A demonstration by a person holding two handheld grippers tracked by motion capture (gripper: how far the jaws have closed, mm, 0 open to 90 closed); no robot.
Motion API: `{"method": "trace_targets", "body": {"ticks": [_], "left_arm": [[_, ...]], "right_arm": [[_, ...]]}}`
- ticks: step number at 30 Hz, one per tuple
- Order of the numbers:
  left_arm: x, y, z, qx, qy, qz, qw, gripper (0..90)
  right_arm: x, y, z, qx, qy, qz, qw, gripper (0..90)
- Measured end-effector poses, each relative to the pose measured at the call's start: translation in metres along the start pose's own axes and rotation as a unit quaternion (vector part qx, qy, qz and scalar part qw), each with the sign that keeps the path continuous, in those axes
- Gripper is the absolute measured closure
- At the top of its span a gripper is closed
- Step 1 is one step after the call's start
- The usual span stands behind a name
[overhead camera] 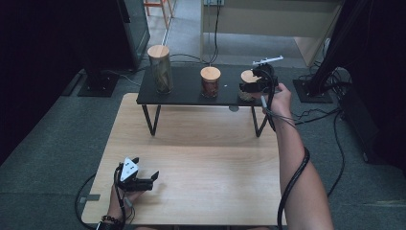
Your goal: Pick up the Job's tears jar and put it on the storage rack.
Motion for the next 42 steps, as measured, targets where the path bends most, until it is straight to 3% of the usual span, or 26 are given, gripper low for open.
{"method": "trace_targets", "body": {"ticks": [13,15,18,26,42], "left_arm": [[0.0,0.002,0.0,0.007,-0.001,-0.002,1.0,0.0],[0.0,0.002,0.0,0.006,0.0,-0.002,1.0,0.0],[0.0,0.002,0.001,0.007,0.0,-0.003,1.0,0.0],[0.0,0.002,0.001,0.006,0.002,-0.004,1.0,0.0],[0.0,0.004,0.0,0.01,0.0,-0.008,0.9999,0.0]], "right_arm": [[0.004,0.002,0.001,0.012,0.011,-0.001,0.9999,24.7],[0.002,0.002,0.005,0.022,0.018,-0.003,0.9996,12.3],[-0.005,-0.001,0.007,0.016,0.024,-0.005,0.9996,0.2],[-0.017,-0.003,0.009,0.013,0.012,0.004,0.9998,0.0],[-0.041,-0.016,0.045,-0.008,0.007,-0.007,0.9999,0.0]]}}
Point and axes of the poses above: each handheld gripper's, and its own axes: x roughly forward along the jaws, z roughly out of its underside, y roughly to its right, the point moved 6 cm from there along x, roughly forward along the jaws, and after that the axes turned 6 degrees about -x, right-handed, at the moved point
